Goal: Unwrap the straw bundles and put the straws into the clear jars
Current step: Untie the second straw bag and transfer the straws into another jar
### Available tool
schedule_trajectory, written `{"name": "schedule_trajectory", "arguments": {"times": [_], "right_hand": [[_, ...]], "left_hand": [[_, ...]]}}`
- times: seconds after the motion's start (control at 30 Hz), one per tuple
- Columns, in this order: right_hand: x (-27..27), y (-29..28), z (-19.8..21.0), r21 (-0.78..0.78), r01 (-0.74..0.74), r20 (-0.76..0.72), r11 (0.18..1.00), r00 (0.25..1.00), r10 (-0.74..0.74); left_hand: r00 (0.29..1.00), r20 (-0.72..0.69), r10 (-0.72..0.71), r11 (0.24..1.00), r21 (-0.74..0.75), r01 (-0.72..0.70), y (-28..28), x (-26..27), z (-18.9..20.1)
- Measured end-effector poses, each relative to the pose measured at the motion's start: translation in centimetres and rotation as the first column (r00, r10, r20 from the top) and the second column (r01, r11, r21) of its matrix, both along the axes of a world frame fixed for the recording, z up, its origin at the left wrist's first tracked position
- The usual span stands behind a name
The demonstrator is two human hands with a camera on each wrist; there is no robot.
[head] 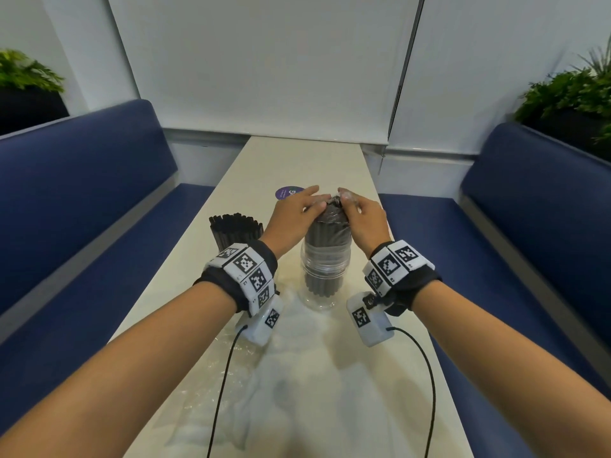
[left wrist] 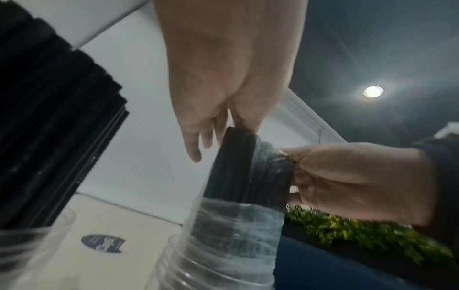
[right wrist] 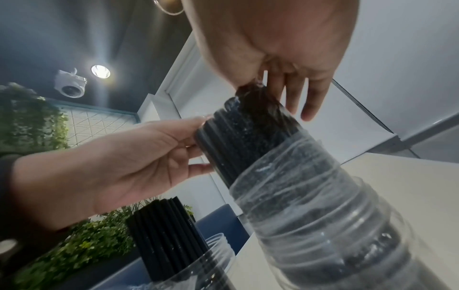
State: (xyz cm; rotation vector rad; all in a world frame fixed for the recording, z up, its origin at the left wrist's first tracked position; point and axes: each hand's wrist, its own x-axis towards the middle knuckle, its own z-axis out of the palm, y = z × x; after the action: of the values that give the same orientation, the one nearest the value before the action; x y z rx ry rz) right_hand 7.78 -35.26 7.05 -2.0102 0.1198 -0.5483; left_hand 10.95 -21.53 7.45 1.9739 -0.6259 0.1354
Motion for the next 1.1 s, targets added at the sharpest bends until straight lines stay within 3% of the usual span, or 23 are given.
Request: {"name": "schedule_trajectory", "arguments": {"times": [0.1, 0.23, 0.37, 0.43, 0.53, 0.6, 0.7, 0.83, 0.93, 1.1], "right_hand": [[0.1, 0.0, 0.6, -0.002, 0.047, 0.115, 0.999, 0.992, -0.047], [0.8, 0.0, 0.5, -0.056, 0.124, 0.154, 0.991, 0.982, -0.114], [0.6, 0.0, 0.8, -0.050, 0.128, 0.100, 0.991, 0.987, -0.123], [0.2, 0.0, 0.9, 0.082, 0.027, 0.044, 0.996, 0.999, -0.030], [-0.4, -0.1, 0.3, 0.357, -0.221, -0.028, 0.908, 0.969, 0.246], [-0.5, -0.3, -0.5, 0.326, -0.265, -0.083, 0.908, 0.948, 0.306], [-0.8, -0.5, -0.9, 0.280, -0.277, -0.057, 0.919, 0.951, 0.304], [-0.3, -0.7, -0.9, 0.323, -0.253, -0.016, 0.912, 0.962, 0.272], [-0.2, -0.7, -0.5, 0.268, -0.247, -0.013, 0.931, 0.966, 0.259], [-0.5, -0.5, 0.0, 0.199, -0.259, 0.039, 0.945, 0.966, 0.257]], "left_hand": [[0.992, 0.119, 0.029, 0.999, -0.047, -0.024, -0.3, -0.6, 0.8], [0.979, 0.182, 0.096, 0.995, -0.056, -0.087, -0.7, -0.5, 1.3], [0.976, 0.171, 0.135, 0.990, -0.062, -0.126, -0.9, -0.3, 1.3], [0.974, 0.174, 0.148, 0.988, -0.068, -0.138, -0.9, -0.3, 1.5], [0.978, 0.104, 0.183, 0.975, -0.145, -0.167, -0.8, -0.2, 1.7], [0.983, 0.035, 0.178, 0.965, -0.200, -0.168, -0.9, -0.3, 1.9], [0.989, -0.143, 0.024, 0.952, -0.299, -0.066, -1.2, -0.5, 1.4], [0.915, -0.329, -0.233, 0.941, -0.315, 0.126, -0.9, -1.0, -1.4], [0.900, -0.357, -0.251, 0.956, -0.239, 0.172, -0.3, -1.7, -4.1], [0.926, -0.352, -0.137, 0.984, -0.158, 0.086, -0.2, -2.1, -5.8]]}}
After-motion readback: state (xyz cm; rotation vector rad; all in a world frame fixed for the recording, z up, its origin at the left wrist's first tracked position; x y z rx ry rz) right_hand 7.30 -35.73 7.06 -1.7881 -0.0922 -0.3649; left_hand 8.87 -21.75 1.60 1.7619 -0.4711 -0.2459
